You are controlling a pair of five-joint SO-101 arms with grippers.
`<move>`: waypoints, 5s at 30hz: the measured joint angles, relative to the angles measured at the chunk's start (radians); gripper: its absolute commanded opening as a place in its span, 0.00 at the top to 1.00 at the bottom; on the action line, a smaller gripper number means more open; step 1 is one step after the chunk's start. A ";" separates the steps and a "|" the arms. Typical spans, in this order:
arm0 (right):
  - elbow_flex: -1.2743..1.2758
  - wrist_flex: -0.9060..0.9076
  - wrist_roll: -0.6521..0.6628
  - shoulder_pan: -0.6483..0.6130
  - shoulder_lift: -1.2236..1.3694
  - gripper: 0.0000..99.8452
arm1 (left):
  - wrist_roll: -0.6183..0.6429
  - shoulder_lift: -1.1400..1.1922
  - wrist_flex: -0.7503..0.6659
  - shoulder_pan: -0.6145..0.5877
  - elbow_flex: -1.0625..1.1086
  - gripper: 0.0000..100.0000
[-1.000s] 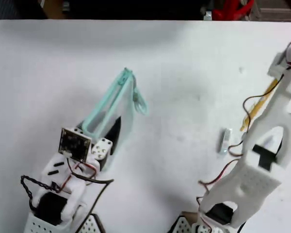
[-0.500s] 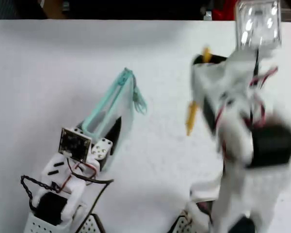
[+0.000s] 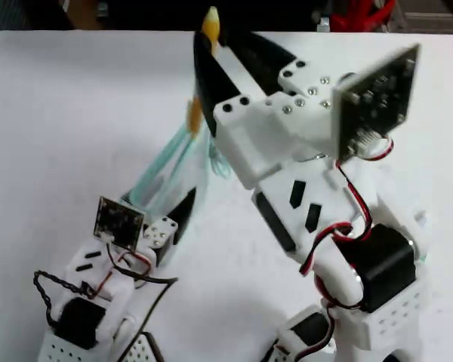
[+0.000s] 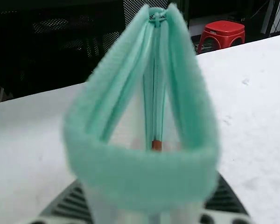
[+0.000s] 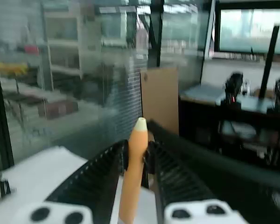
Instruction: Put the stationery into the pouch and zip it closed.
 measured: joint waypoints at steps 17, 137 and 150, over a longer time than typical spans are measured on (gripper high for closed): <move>0.381 -0.021 -0.020 -0.126 -0.057 0.97 | 0.000 0.002 0.002 0.000 0.000 0.80; 0.043 0.381 -0.195 -0.107 0.118 0.94 | 0.000 -0.002 0.002 0.000 0.017 0.82; 0.023 0.545 -0.195 -0.086 0.120 0.73 | 0.000 -0.002 0.002 0.000 0.017 0.82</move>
